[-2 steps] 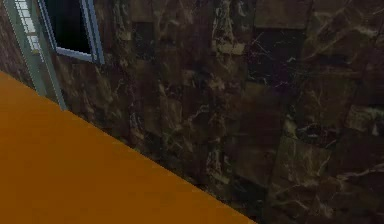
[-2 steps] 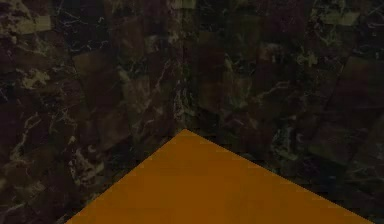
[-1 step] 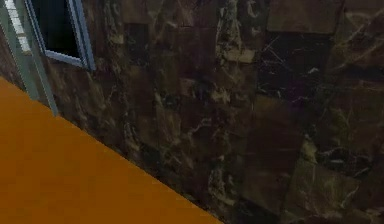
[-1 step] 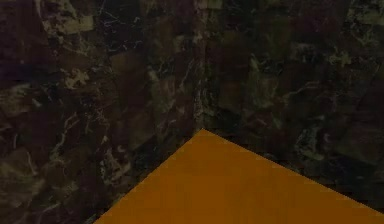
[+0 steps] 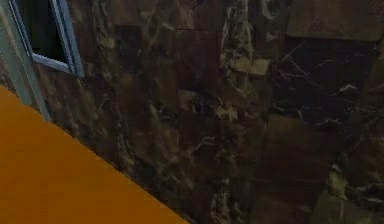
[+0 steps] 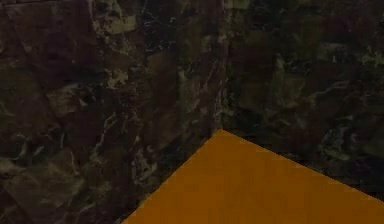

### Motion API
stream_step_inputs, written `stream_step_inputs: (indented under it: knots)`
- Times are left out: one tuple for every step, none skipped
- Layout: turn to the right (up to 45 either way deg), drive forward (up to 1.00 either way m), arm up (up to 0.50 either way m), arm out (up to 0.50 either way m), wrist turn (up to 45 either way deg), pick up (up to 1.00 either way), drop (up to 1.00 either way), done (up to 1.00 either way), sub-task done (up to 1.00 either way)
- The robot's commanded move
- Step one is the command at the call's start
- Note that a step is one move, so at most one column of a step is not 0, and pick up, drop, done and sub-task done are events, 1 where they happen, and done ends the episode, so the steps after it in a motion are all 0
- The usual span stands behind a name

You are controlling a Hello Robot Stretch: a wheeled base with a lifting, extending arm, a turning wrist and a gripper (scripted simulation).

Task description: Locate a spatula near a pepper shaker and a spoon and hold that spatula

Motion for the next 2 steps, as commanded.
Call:
stream_step_inputs:
  knots:
    - [-45.0, 0.00, 0.00, 0.00, 0.0, 0.00, 0.00, 0.00, 0.00]
    - [0.0, 1.00, 0.00, 0.00, 0.0, 0.00, 0.00, 0.00, 0.00]
